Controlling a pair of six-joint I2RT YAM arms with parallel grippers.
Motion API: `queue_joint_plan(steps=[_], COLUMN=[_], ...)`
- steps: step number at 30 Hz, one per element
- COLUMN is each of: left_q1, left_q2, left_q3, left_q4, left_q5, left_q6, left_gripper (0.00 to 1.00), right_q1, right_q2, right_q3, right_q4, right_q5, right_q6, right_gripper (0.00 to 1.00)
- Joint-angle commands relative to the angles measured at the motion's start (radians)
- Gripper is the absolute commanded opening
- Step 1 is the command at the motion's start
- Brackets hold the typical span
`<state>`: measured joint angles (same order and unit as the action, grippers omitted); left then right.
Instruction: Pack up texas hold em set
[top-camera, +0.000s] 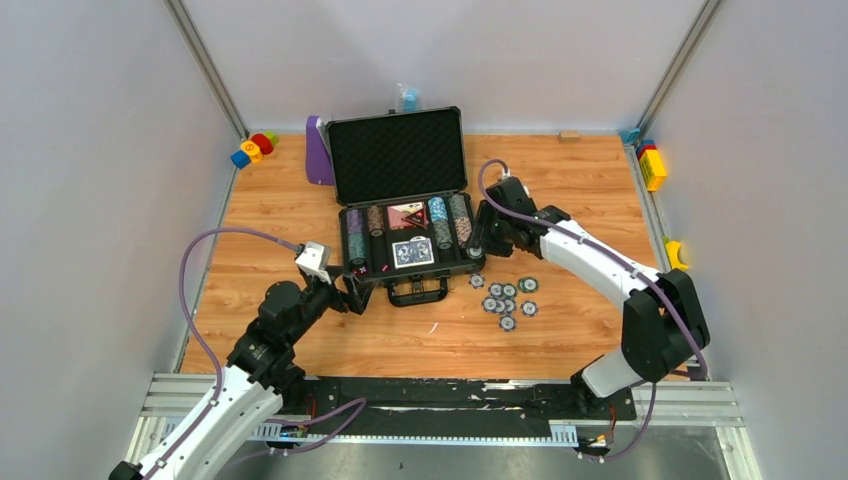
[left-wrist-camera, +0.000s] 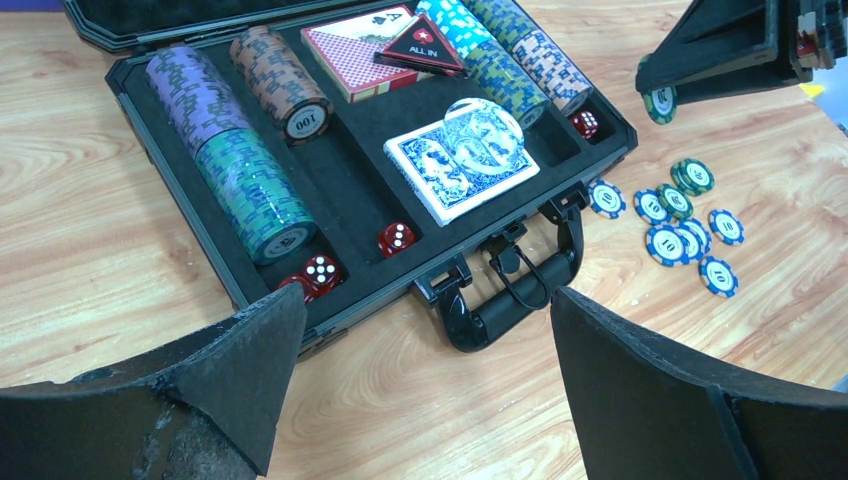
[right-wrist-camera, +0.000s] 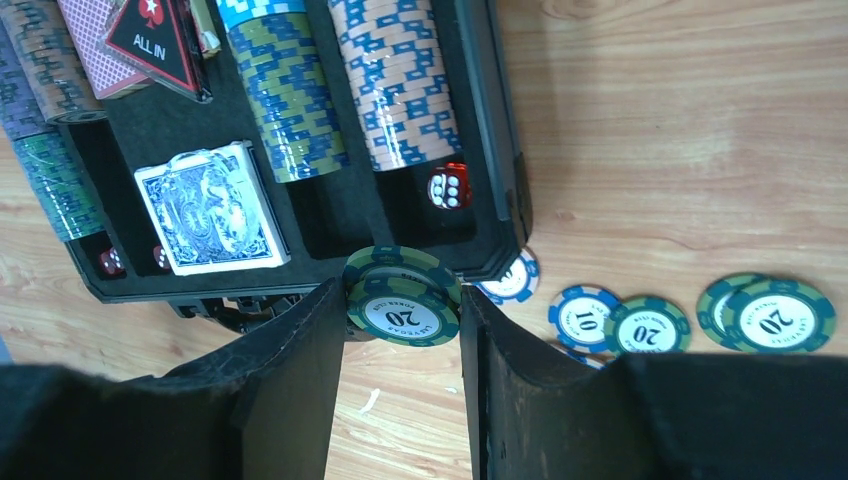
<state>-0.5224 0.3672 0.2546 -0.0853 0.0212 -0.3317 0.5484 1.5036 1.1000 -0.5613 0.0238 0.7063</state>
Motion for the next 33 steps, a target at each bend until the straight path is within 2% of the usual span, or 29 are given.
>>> queue_joint_plan(steps=[1,10,15,22,33], left_q1=[0.000,0.000,0.000,0.000,0.000], left_q2=[0.003,0.000,-0.002,-0.005,-0.008], left_q3=[0.008,0.007,0.007,0.006,0.006], left_q4=[0.041,0.038,0.038,0.035,0.035], left_q5=[0.003,0.005,0.006,0.007,0.009], left_q6=[0.008,0.008,0.008,0.008,0.008], left_gripper=[1.00,1.00,1.00,1.00,1.00], right_q1=[0.027,0.096,0.148,0.168,0.212], right_q2=[0.031,0.077,0.096,0.126,0.149], right_q3=[0.057,0.034,-0.003,-0.059,-0.127], right_q4=[0.075,0.240,0.363,0.498,0.610], right_q5=[-0.007,0.026,0.156,0.206,0.256], right_q6=[-0.019,-0.093,-0.157,-0.203,-0.246], right_gripper=[0.31,0.31,0.31,0.28,0.30])
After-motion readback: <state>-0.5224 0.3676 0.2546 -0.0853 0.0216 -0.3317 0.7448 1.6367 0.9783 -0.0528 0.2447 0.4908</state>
